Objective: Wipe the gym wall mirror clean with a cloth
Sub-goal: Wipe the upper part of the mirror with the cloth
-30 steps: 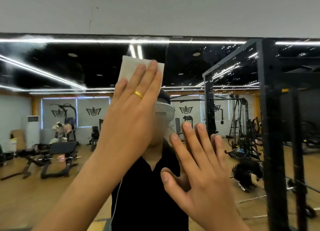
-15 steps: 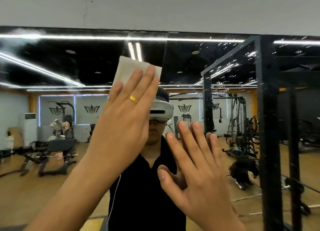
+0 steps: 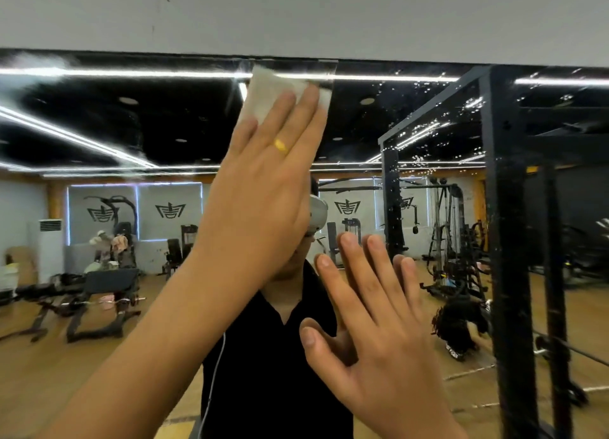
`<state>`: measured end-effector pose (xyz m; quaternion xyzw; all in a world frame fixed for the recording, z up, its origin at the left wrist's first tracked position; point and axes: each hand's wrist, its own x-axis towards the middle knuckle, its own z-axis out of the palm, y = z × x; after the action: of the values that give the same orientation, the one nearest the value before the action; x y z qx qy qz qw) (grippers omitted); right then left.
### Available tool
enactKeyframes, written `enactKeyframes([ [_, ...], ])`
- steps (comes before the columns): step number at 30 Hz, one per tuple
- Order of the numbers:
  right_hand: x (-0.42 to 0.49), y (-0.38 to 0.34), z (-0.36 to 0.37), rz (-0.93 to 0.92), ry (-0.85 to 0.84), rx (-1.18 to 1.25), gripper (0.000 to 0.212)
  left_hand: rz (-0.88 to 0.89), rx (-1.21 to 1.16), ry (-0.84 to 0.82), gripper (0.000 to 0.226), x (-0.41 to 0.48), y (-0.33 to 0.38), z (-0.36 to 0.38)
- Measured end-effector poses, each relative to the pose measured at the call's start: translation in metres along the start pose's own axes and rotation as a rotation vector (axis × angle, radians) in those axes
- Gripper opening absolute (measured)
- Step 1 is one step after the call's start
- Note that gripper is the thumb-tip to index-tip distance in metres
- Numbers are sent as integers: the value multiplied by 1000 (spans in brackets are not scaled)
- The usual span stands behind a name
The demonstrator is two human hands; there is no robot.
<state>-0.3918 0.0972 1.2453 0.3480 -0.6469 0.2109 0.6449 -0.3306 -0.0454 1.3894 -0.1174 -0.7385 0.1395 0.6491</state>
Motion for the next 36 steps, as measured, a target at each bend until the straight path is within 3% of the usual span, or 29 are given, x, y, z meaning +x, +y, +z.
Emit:
enactKeyframes([
  [4,0,0,0,-6,18,-14,69,21,-26,-3,64,-31,1,0],
  [13,2,-2,2,4,28,12,70,-6,-16,-28,62,60,10,3],
  [20,0,0,0,-6,22,4,69,26,-39,3,61,-22,17,7],
  [29,1,0,1,12,33,16,68,32,-2,-88,62,74,26,9],
  [36,-1,-1,0,7,29,15,66,83,-52,-17,62,6,20,10],
])
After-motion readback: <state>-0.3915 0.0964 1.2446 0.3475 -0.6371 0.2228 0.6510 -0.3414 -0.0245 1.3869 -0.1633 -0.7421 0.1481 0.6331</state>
